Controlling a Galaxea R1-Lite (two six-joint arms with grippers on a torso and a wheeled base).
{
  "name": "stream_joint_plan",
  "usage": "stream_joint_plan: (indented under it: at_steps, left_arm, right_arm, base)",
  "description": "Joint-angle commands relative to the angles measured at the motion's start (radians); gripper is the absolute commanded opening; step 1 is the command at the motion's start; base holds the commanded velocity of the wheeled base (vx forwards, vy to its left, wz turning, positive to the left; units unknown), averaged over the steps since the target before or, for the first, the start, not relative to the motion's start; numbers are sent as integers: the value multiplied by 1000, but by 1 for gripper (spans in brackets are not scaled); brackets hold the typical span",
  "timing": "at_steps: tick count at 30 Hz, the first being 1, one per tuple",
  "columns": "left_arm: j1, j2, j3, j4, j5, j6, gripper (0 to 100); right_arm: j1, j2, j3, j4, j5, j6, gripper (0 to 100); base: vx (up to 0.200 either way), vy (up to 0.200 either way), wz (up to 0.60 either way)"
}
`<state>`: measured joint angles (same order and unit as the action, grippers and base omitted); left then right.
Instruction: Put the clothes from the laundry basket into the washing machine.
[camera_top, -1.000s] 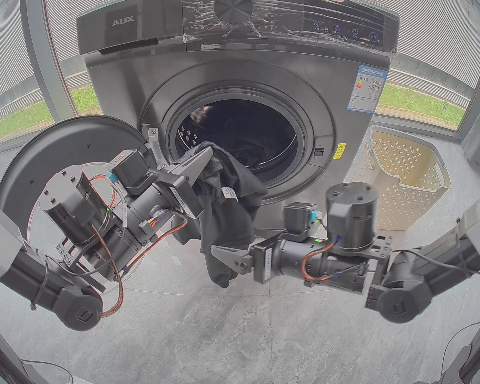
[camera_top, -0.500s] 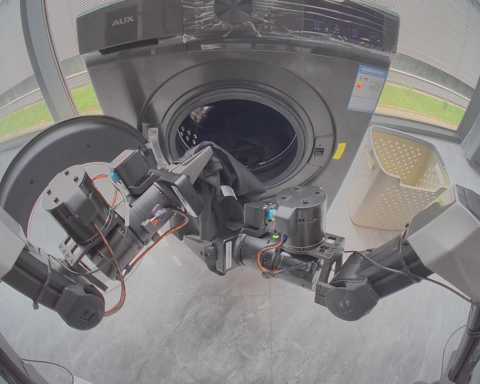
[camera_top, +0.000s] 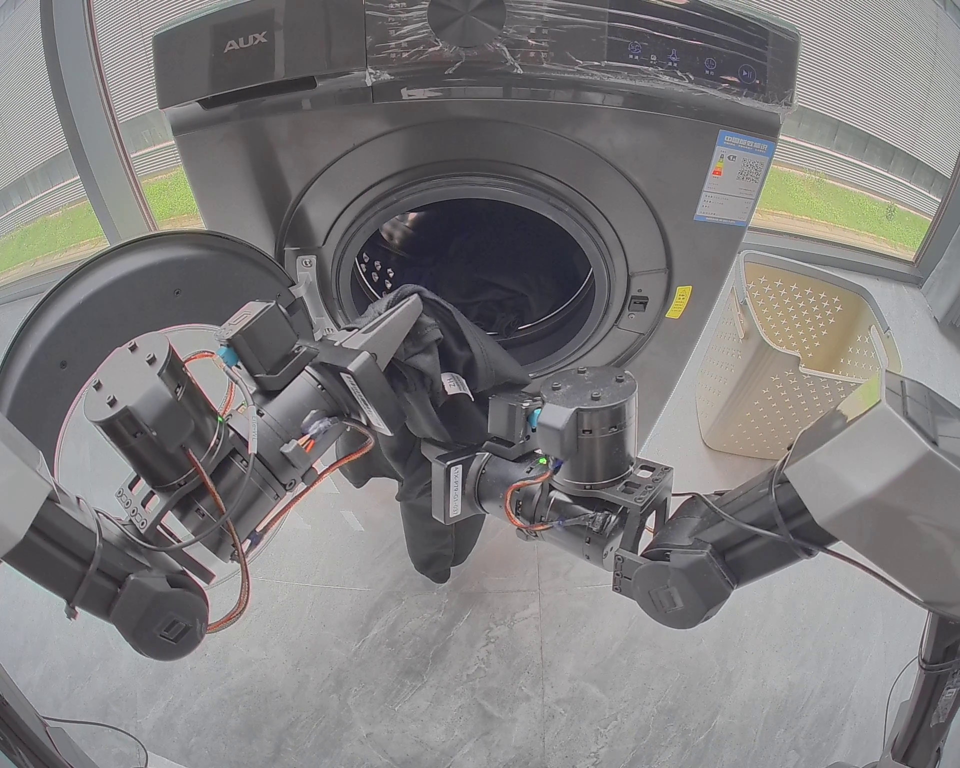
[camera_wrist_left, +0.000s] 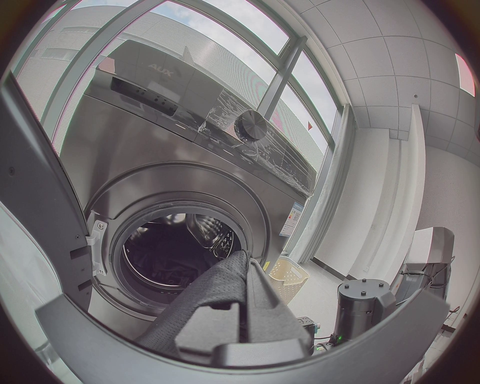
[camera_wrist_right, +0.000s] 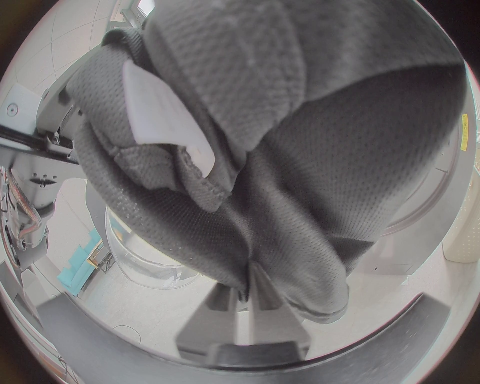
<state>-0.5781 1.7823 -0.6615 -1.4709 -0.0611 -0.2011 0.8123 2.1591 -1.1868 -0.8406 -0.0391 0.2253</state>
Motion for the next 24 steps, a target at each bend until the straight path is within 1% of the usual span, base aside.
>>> stream_joint_plan:
  at_steps: [1,3,4,5,8,11,12,14,19,23,24]
  left_arm:
    - [21,0,0,0,0,0,0]
    - [29,2,0,0,0,0,0]
    - [38,2,0,0,-2,0,0]
    - [43,2,-1,0,-3,0,0]
    - [49,8,-4,0,-2,0,0]
    - [49,9,-6,0,0,0,0]
    - [50,9,-6,0,0,0,0]
    - [55,9,-7,0,0,0,0]
    - [55,9,-6,0,0,0,0]
    - [53,8,-3,0,0,0,0]
    - [53,8,0,0,-2,0,0]
  right_arm:
    - [-2,-38,19,0,-4,0,0]
    - [-1,-71,52,3,-4,-1,0]
    - [-1,-71,52,3,-4,-1,0]
    - [2,-117,95,6,-4,-6,0]
    - [13,-202,164,15,-2,-12,0]
    - [16,-252,205,17,1,-14,0]
    - [18,-289,237,18,7,-15,0]
    - [16,-328,271,18,8,-17,0]
    - [-2,-386,314,17,16,-17,0]
    - [-13,-406,320,12,19,-17,0]
    - [-25,-407,319,9,19,-17,0]
  base:
    - [0,0,0]
    - [0,0,0]
    - [0,0,0]
    - [0,0,0]
    - [0,0,0]
    - [0,0,0]
    - [0,0,0]
    - [0,0,0]
    - [0,0,0]
    - [0,0,0]
    - [0,0,0]
